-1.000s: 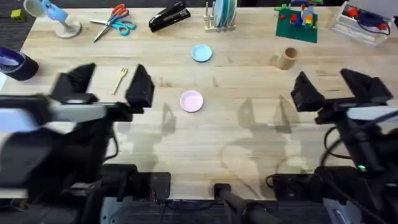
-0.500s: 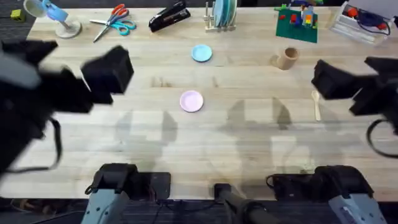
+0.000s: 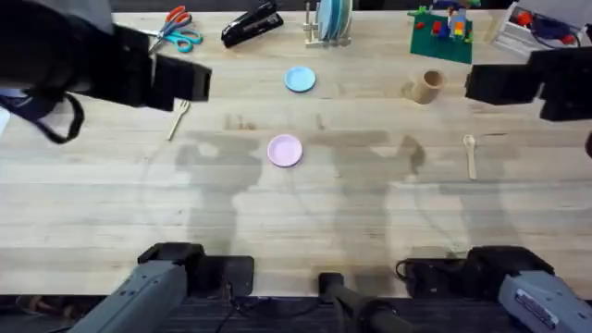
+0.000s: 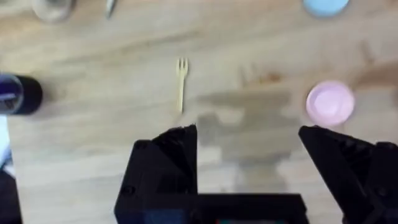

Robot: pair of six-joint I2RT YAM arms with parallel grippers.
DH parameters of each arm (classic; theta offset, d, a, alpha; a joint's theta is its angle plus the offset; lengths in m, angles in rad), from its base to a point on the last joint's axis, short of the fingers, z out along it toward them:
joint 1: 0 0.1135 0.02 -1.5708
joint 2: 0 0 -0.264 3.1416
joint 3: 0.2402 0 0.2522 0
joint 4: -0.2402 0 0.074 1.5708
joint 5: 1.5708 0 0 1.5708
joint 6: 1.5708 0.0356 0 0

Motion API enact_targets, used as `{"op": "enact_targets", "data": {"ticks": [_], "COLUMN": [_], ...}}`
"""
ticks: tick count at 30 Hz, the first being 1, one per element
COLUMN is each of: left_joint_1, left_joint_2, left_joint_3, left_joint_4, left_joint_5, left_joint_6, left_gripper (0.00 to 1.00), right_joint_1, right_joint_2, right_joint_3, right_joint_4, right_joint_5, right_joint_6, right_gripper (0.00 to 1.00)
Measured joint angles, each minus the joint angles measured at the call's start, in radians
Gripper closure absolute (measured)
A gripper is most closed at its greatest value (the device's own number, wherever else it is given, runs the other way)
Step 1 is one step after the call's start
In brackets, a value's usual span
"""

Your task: Pick up a utensil and set it on the pink plate, then put the other utensil in the container.

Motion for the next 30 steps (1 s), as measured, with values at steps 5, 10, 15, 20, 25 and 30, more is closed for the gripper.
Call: {"op": "enact_targets", "data": {"ticks": [5, 10, 15, 20, 25, 30], "left_joint_1": [0.000, 0.011, 0.058, 0.128, 0.200, 0.266], "left_joint_2": [0.077, 0.159, 0.278, 0.416, 0.519, 0.597], "left_joint_3": [0.000, 0.001, 0.001, 0.001, 0.001, 0.001], "left_joint_4": [-0.066, -0.088, -0.055, -0.034, 0.044, 0.081], "left_joint_5": [-0.022, -0.040, -0.041, -0.021, 0.016, 0.048], "left_joint_6": [0.026, 0.111, 0.165, 0.233, 0.294, 0.348], "left_gripper": [0.006, 0.007, 0.007, 0.006, 0.008, 0.006], "right_joint_1": [0.000, 0.000, 0.000, 0.000, 0.000, 0.000], "right_joint_2": [0.056, 0.070, 0.070, 0.070, 0.070, 0.070], "right_joint_3": [0.000, 0.000, 0.000, 0.000, 0.000, 0.000], "right_joint_4": [-0.007, -0.012, -0.013, -0.011, -0.010, -0.010], "right_joint_5": [0.000, -0.003, -0.003, -0.003, -0.003, -0.003], "right_joint_6": [-0.006, -0.006, -0.006, -0.006, -0.006, -0.006], "right_gripper": [0.008, 0.007, 0.007, 0.007, 0.007, 0.007]}}
